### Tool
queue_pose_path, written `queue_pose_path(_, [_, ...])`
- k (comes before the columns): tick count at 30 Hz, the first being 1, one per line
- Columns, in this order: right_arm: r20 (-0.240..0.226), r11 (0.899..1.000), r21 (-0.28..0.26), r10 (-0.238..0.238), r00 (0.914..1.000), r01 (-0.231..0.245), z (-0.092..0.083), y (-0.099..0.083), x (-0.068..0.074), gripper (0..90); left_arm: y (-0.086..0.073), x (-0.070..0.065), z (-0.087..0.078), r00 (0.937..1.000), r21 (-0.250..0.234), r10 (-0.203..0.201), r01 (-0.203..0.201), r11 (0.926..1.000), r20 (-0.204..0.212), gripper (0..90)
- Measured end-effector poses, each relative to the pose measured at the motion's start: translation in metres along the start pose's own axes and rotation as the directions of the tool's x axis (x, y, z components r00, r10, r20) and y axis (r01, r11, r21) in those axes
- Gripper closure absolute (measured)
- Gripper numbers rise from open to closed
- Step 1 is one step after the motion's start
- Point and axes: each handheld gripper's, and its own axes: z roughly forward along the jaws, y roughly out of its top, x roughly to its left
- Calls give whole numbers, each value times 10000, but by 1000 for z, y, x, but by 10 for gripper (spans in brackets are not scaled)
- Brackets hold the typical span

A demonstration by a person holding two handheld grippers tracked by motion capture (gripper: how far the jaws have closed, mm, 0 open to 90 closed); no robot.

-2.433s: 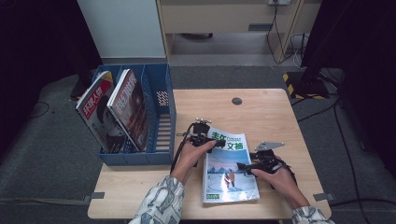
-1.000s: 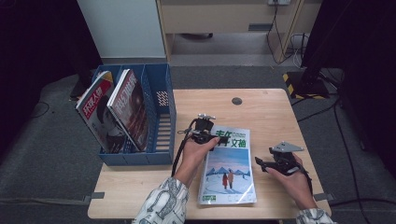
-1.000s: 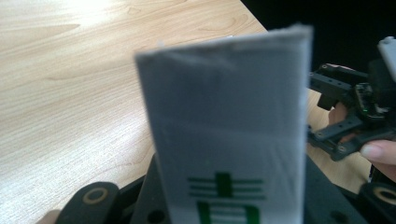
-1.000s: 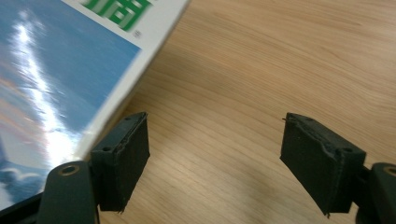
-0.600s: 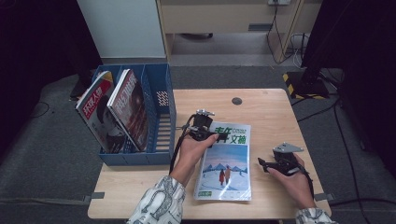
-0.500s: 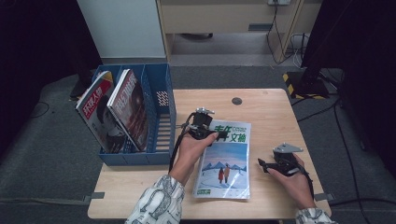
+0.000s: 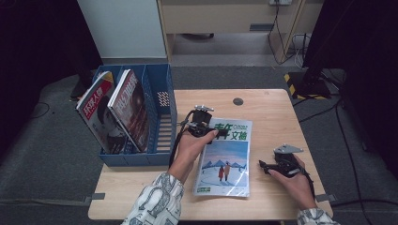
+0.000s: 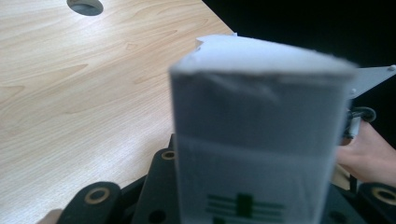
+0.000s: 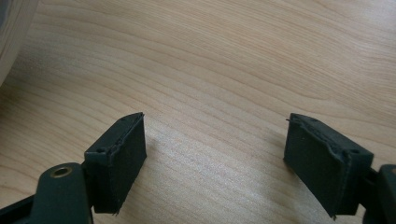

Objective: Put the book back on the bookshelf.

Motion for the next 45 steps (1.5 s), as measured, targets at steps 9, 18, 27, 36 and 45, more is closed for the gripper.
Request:
queue_pose_path(9, [11, 10000, -35, 9, 10000, -9, 1, 0, 0, 208, 4, 0, -11, 9992, -225, -273, 280, 9994, 305, 734])
queue_pose_path(18, [116, 9999, -83, -113, 9999, 114, 1, 0, 0, 201, 21, -7, -36, 9998, -666, -106, 115, 9977, 137, 733])
queue_pose_path(27, [87, 10000, -93, 21, 10000, -20, 1, -1, 0, 196, 29, -6, -49, 9999, -916, -90, 82, 9958, -87, 733])
queue_pose_path(36, [35, 9998, -190, -5, 10000, 6, 2, -2, -1, 184, 34, -7, -55, 9998, -1004, -93, 78, 9949, -147, 733])
queue_pose_path(45, [51, 9998, -184, 27, 10000, -26, 2, -2, -1, 184, 42, -11, -70, 9992, -1256, 31, -82, 9921, -409, 732])
